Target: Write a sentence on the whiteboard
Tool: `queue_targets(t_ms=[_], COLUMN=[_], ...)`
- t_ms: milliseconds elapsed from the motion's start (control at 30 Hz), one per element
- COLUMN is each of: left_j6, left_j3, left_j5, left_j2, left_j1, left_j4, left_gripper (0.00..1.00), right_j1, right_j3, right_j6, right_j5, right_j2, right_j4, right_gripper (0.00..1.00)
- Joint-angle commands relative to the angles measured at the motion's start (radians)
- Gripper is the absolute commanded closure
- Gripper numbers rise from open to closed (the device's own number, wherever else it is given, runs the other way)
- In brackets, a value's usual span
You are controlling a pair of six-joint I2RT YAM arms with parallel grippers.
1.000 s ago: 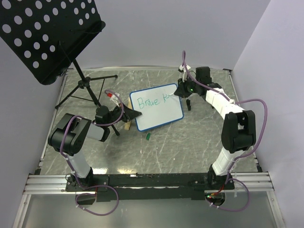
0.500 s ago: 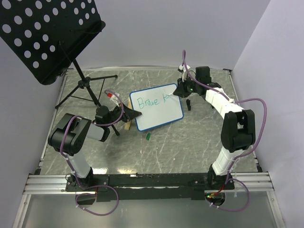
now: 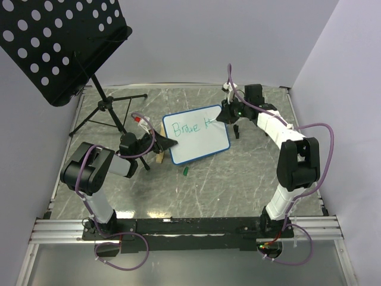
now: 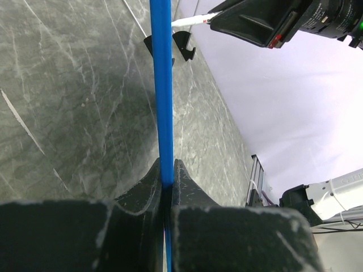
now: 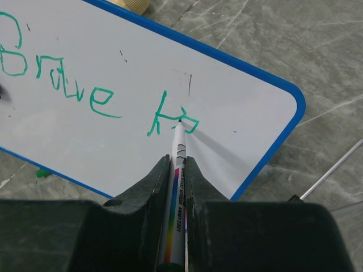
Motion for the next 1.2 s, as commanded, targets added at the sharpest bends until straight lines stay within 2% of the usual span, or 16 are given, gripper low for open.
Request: queue_targets(t_ms=[0,267,567,900,1167], left_j6=[0.015,0.018,0.018,0.018,0.015], left_j3=[0.018,0.018,0.021,0.021,0.021], left_j5=[0.03,0.027,0.03,0.035,0.033], left_j2=[-0.011,-0.014,-0.014,-0.013,-0.013], left_j1=[-0.003,-0.004,-0.004,-0.004,-0.004], left_j4=[0.238,0.232,0.232,0.232,0.237], left_gripper=[0.99,0.99,0.99,0.99,0.99], right_j1=[0.007,0.008,-0.008,-0.033,-0.039], right_j3=[-0.013,-0.041,-0.044,-0.032,0.01], right_j6=[-0.038,-0.061,-0.041,-0.004,0.002], right_j5=[-0.02,-0.018,0.056,-0.003,0.002], right_j2=[-0.014,-0.028,-0.048,-0.096,-0.05], right_j4=[-0.025,-0.047,-0.016,0.032,0.012], right_gripper=[1.0,1.0,1.0,1.0,1.0])
